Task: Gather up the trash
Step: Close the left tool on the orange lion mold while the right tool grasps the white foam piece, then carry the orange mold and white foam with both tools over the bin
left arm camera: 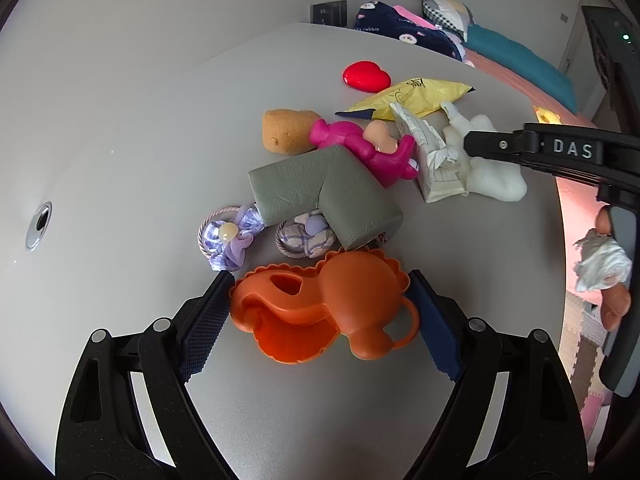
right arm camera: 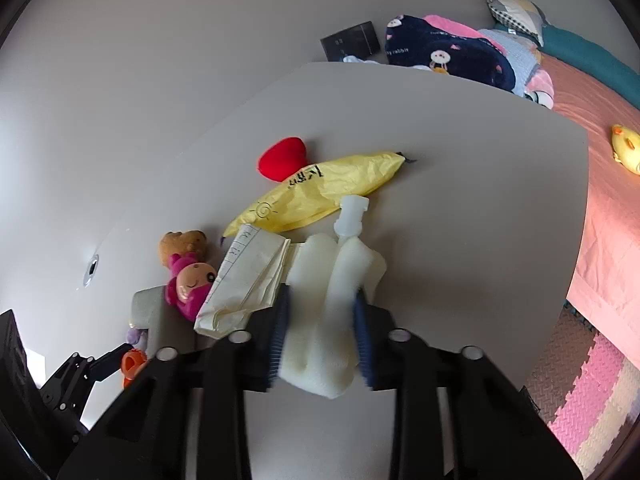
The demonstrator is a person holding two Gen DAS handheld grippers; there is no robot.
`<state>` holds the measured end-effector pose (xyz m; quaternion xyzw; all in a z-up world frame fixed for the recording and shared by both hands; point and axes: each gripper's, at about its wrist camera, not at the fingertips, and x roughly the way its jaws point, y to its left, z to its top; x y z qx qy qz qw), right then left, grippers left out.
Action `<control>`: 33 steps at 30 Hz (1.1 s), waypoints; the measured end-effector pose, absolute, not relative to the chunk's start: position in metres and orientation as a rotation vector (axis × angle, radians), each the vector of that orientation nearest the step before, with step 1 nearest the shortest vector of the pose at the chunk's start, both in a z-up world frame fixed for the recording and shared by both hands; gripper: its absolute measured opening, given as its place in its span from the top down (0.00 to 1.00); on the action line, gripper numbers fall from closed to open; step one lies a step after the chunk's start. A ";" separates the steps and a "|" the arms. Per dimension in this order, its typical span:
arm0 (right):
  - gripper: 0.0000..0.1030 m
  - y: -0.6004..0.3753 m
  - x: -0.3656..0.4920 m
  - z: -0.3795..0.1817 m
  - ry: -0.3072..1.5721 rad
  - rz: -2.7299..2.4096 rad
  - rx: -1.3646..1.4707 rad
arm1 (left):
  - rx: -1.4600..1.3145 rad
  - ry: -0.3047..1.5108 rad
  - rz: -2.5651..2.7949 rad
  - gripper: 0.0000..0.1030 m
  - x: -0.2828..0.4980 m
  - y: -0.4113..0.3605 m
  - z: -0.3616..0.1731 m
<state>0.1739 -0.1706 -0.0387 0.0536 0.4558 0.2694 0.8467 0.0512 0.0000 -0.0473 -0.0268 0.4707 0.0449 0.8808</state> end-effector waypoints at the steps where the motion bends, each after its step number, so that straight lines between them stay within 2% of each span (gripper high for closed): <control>1: 0.80 -0.172 0.170 -0.035 0.949 0.562 0.101 | -0.057 0.977 0.091 0.19 0.050 -0.001 -0.046; 16: 0.81 -0.225 0.114 0.004 0.859 0.525 0.117 | -0.028 0.906 0.040 0.19 0.013 -0.034 -0.014; 33: 0.81 -0.310 0.067 0.007 0.827 0.396 0.173 | 0.034 0.880 -0.101 0.19 0.001 -0.107 -0.003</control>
